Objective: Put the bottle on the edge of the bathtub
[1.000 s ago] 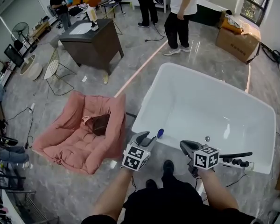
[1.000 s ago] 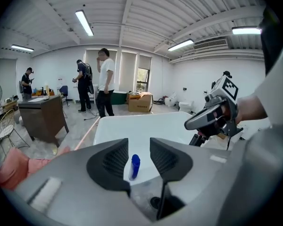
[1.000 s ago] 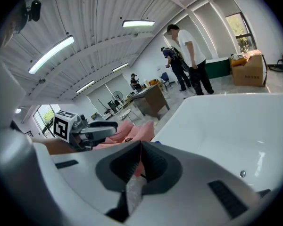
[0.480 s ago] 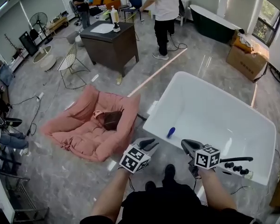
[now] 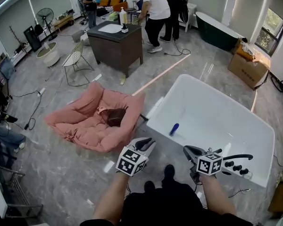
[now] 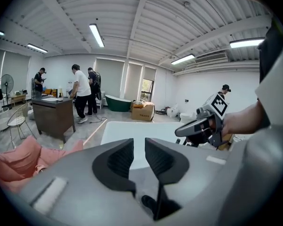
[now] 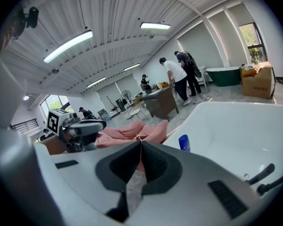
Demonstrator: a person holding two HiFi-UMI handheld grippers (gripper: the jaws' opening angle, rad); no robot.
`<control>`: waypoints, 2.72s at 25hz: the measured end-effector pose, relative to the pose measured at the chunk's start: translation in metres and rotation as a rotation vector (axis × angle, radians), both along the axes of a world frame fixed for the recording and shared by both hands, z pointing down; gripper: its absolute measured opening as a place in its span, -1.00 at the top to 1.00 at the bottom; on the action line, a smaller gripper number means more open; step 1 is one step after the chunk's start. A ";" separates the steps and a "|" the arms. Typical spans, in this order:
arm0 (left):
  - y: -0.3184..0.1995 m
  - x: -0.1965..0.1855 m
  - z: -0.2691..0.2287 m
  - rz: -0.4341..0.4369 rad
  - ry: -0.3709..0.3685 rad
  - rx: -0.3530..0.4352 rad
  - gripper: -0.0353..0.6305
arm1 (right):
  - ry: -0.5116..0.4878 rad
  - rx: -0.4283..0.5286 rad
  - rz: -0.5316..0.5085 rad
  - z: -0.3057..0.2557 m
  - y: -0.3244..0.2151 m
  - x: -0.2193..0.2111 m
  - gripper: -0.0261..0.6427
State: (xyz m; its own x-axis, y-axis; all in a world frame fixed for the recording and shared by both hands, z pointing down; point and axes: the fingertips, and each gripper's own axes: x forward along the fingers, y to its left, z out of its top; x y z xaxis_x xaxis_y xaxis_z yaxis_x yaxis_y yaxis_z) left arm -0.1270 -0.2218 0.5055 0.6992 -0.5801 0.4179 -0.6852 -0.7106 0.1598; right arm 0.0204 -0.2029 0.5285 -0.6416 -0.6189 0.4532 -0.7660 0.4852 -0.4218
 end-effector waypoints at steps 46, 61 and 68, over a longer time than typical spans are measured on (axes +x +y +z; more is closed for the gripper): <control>-0.007 0.104 -0.130 -0.349 0.104 0.157 0.83 | -0.160 0.419 -0.163 -0.159 -0.021 0.151 0.89; -0.002 0.069 -0.122 -0.382 0.101 0.141 0.84 | -0.129 0.459 -0.205 -0.165 -0.014 0.113 0.89; 0.000 0.061 -0.120 -0.394 0.102 0.135 0.84 | -0.130 0.442 -0.220 -0.160 -0.011 0.103 0.89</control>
State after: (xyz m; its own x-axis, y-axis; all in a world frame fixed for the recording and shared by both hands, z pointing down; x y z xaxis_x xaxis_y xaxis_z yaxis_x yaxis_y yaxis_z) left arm -0.0665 -0.2217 0.3857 0.4465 -0.8560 0.2605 -0.8942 -0.4164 0.1645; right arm 0.1230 -0.2143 0.3687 -0.8122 -0.5769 0.0865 -0.5800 0.7829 -0.2250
